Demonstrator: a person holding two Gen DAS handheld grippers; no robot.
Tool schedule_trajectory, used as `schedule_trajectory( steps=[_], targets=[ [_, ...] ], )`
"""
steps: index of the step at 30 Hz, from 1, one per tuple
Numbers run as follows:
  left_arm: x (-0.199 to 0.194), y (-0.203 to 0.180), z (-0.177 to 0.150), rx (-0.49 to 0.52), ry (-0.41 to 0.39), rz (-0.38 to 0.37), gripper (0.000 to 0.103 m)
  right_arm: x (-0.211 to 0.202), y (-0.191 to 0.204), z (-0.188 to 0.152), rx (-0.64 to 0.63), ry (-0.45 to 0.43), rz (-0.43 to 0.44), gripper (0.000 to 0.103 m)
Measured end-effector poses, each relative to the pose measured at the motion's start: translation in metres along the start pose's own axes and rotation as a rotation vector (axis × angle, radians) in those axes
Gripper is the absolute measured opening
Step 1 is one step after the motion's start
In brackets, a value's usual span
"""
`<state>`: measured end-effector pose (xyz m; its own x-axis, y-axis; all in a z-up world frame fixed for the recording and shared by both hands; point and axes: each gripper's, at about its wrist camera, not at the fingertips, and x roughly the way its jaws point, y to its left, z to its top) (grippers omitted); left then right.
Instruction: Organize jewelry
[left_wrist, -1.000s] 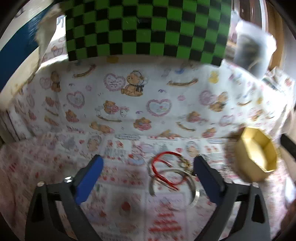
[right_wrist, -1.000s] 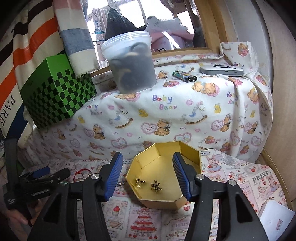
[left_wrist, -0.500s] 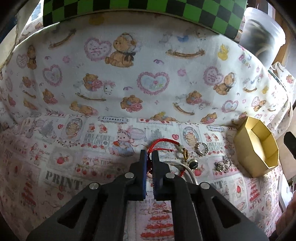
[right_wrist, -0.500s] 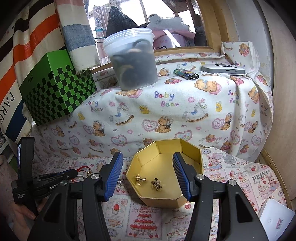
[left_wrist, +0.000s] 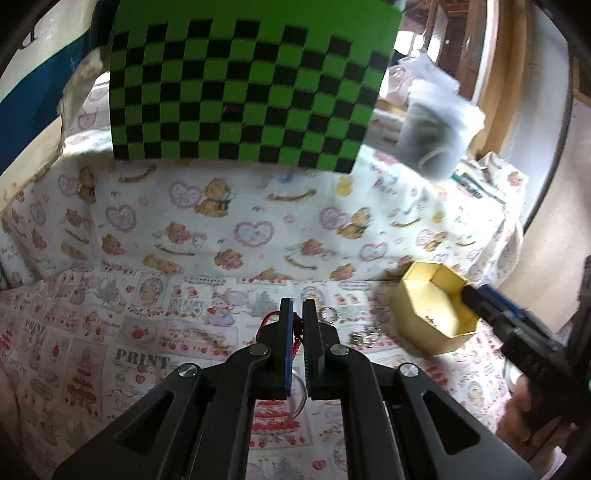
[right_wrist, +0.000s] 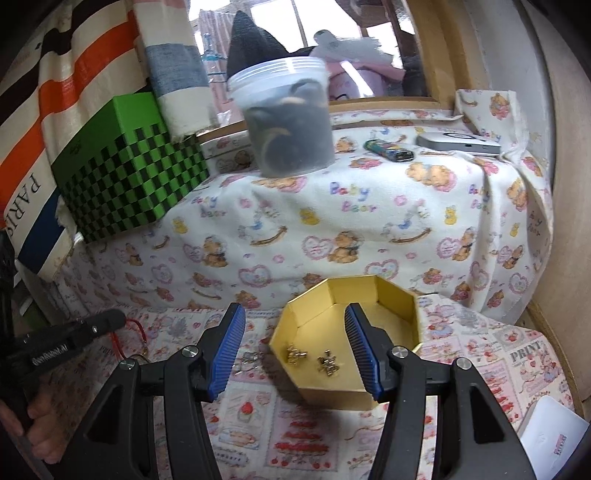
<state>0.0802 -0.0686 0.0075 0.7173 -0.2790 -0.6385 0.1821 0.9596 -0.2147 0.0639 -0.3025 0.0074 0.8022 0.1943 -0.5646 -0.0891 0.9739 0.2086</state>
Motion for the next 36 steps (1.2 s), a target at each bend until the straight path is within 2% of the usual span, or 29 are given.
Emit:
schedule_trajectory(
  steps=[2,6,8,12,15,18,21,25,32,36],
  targets=[
    [-0.005,0.0,0.0,-0.006,0.0,-0.043,0.004,0.004,0.006,-0.003,-0.006,0.042,0.071,0.058],
    [-0.011,-0.003,0.004,-0.018,0.004,-0.106,0.004,0.016,0.024,-0.012,-0.033,0.161,0.283,0.058],
    [-0.012,-0.003,0.007,-0.019,0.005,-0.121,0.004,0.023,0.035,-0.02,-0.056,0.212,0.334,0.058],
    [-0.013,-0.007,0.006,-0.032,0.008,-0.183,0.004,0.034,0.052,-0.034,-0.098,0.272,0.364,0.058],
    [-0.016,-0.011,0.006,-0.023,-0.003,-0.192,0.004,0.037,0.059,-0.041,-0.104,0.295,0.405,0.058],
    [-0.015,-0.012,0.005,-0.032,0.007,-0.228,0.004,0.036,0.066,-0.046,-0.123,0.299,0.406,0.051],
    [-0.015,-0.013,0.005,-0.036,0.012,-0.245,0.004,0.037,0.069,-0.049,-0.133,0.306,0.398,0.038],
    [-0.016,-0.014,0.006,-0.033,0.007,-0.242,0.004,0.041,0.072,-0.052,-0.143,0.336,0.394,0.008],
    [-0.005,-0.006,0.005,-0.055,0.021,-0.167,0.004,0.026,0.069,-0.043,-0.145,0.244,0.38,0.007],
    [0.005,0.004,0.003,-0.104,0.046,-0.155,0.004,0.016,0.063,-0.034,-0.123,0.18,0.371,0.007]
  ],
)
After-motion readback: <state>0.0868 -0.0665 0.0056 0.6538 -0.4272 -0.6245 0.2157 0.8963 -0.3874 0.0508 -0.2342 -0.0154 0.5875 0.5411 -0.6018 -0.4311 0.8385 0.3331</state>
